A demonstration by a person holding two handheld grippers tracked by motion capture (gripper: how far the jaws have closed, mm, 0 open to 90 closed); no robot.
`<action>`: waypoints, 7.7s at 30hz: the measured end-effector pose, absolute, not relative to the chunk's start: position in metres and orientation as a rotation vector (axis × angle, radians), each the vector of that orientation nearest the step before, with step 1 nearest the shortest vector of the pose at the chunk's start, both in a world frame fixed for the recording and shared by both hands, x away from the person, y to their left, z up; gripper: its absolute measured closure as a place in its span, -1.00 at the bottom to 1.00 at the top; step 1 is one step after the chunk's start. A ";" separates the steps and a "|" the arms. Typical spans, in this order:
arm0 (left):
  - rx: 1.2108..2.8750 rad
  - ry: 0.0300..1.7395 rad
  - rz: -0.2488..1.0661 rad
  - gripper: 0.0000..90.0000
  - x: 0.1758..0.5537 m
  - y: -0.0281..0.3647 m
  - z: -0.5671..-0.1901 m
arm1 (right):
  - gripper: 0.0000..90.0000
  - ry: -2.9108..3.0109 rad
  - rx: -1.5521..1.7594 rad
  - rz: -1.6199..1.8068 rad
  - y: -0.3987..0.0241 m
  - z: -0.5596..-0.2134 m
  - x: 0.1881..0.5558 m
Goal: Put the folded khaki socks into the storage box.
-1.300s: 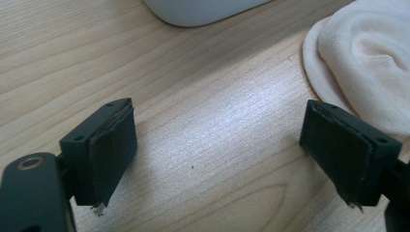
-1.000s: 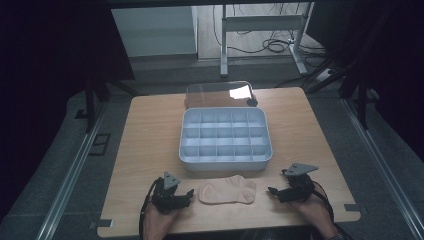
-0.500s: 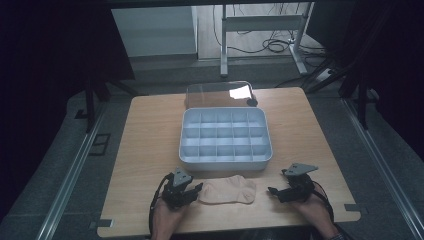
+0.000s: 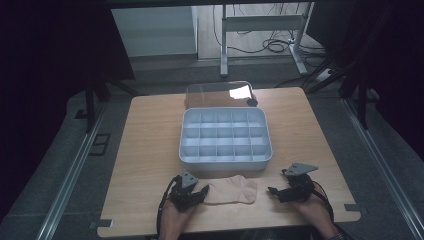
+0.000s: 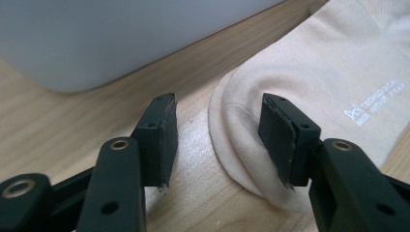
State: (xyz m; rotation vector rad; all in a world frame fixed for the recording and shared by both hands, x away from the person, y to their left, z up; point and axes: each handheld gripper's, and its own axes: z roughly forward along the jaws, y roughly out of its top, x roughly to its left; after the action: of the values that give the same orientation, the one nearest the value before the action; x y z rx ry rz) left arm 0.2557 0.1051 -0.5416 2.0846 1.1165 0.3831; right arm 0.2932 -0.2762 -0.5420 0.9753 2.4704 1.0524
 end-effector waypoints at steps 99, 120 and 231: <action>1.987 1.106 0.295 0.89 0.250 0.094 -0.522 | 1.00 2.664 0.661 1.191 -0.138 -0.528 0.303; 1.901 1.052 0.242 0.90 0.252 0.089 -0.503 | 1.00 2.691 0.677 1.212 -0.140 -0.538 0.292; 2.098 1.035 0.366 -0.35 0.269 0.049 -0.540 | 1.00 2.579 0.752 1.333 -0.195 -0.489 0.294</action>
State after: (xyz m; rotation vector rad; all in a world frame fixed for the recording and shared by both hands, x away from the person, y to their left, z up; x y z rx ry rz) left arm 0.2686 0.0487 -0.5403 2.0980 1.0348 0.3657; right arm 0.2943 -0.1950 -0.4887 0.7523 2.5788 1.3326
